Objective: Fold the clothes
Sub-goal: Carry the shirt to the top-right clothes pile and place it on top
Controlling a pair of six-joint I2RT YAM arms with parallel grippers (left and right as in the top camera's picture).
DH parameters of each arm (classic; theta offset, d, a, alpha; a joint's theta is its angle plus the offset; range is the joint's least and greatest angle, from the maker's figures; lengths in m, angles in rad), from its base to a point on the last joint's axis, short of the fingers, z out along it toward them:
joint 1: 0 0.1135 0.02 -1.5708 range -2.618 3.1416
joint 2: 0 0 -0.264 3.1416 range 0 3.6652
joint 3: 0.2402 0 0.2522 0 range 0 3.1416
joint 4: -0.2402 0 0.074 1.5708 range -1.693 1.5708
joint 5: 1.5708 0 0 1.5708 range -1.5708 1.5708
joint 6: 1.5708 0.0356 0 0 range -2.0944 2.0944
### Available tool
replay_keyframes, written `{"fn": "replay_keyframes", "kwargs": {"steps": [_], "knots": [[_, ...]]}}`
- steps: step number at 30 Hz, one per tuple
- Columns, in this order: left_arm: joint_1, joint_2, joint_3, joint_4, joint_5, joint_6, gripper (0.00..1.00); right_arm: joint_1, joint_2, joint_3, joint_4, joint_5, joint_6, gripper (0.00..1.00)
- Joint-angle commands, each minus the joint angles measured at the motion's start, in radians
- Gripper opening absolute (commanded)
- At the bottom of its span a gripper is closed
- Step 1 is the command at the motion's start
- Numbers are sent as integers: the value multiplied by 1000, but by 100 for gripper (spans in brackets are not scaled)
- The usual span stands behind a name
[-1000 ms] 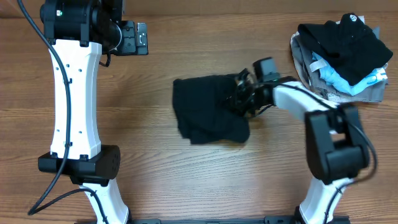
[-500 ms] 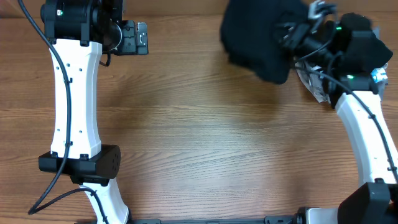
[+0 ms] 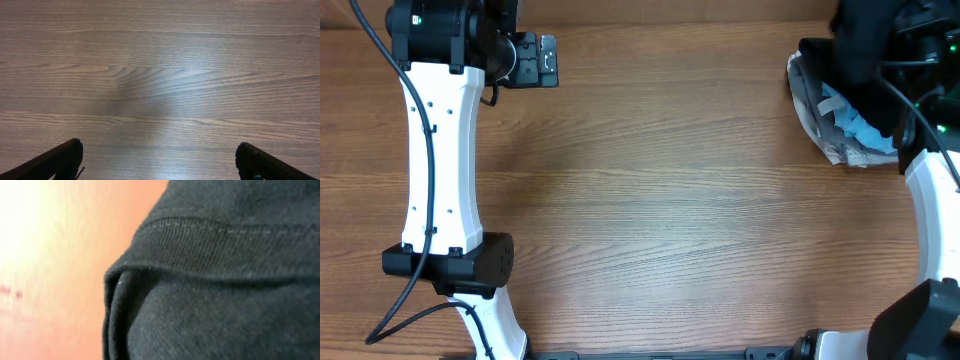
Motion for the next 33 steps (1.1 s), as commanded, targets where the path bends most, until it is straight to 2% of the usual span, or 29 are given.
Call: {"fn": "replay_keyframes", "kwargs": {"steps": [1,6,13,17,18,19,20,21,22,23,25,28,33], "knots": [[-2,13,2,14,-6,23,100,-49,66,22,77,27,11,4],[-2,18,2,21,-6,22,100,-105,186,22,143,-124,28,4],[-2,19,2,22,-2,14,100,-170,295,23,140,-304,10,4],[-2,19,2,22,-2,14,100,-208,297,23,62,-384,-27,4],[-2,20,2,22,-2,14,100,-218,297,23,32,-405,-42,10],[-2,20,2,22,-2,14,100,-230,297,23,-23,-426,-63,48],[-2,20,2,22,-2,14,100,-233,297,23,-45,-436,-69,55],[-2,20,2,22,-2,14,100,-239,297,23,-109,-455,-100,75],[-2,20,2,22,-2,14,100,-242,297,23,-137,-460,-115,83],[-2,20,2,22,-2,15,100,-249,297,24,-235,-464,-163,94],[-2,20,2,22,-3,15,100,-261,297,24,-354,-463,-230,100],[-2,20,2,22,-3,16,100,-281,288,25,-501,-438,-312,100],[-2,20,2,22,-3,20,100,-306,204,26,-719,-257,-450,100]]}}
